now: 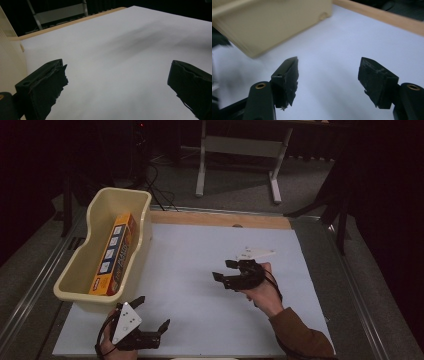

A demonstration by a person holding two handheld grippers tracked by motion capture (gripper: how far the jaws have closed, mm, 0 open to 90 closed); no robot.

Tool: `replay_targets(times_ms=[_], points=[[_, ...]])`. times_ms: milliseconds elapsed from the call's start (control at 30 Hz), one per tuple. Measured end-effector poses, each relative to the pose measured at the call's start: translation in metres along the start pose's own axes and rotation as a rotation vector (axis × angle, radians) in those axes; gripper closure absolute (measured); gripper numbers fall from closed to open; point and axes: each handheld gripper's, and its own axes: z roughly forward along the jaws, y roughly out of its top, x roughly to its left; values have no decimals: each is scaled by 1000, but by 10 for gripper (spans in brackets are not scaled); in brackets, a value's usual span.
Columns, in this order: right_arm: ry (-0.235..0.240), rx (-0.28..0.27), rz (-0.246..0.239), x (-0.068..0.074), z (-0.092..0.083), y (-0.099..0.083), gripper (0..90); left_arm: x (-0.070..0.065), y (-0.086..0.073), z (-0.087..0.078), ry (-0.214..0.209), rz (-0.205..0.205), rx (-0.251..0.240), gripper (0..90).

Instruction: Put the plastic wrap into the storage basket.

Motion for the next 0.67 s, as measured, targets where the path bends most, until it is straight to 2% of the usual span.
replay_targets(times_ms=[233,300,333,367,400,467,600,667], points=[[-94,-15,-81,-15,-35,-44,301,1,0,0,3,-5,3,17],[-108,-34,-59,-22,-48,-60,300,1,0,0,3,-3,4,17],[-108,-34,-59,-22,-48,-60,300,1,0,0,3,-3,4,17],[-117,-46,-47,-26,-55,-68,300,1,0,0,3,-4,6,17],[-149,-73,-7,-35,-71,-85,301,1,0,1,4,-4,7,17],[-184,-90,52,-46,-86,-104,316,1,0,1,5,-5,7,17],[-231,-96,117,-61,-109,-130,326,1,0,3,5,-5,13,17],[-245,-100,130,-64,-115,-138,326,1,0,5,3,0,20,17]])
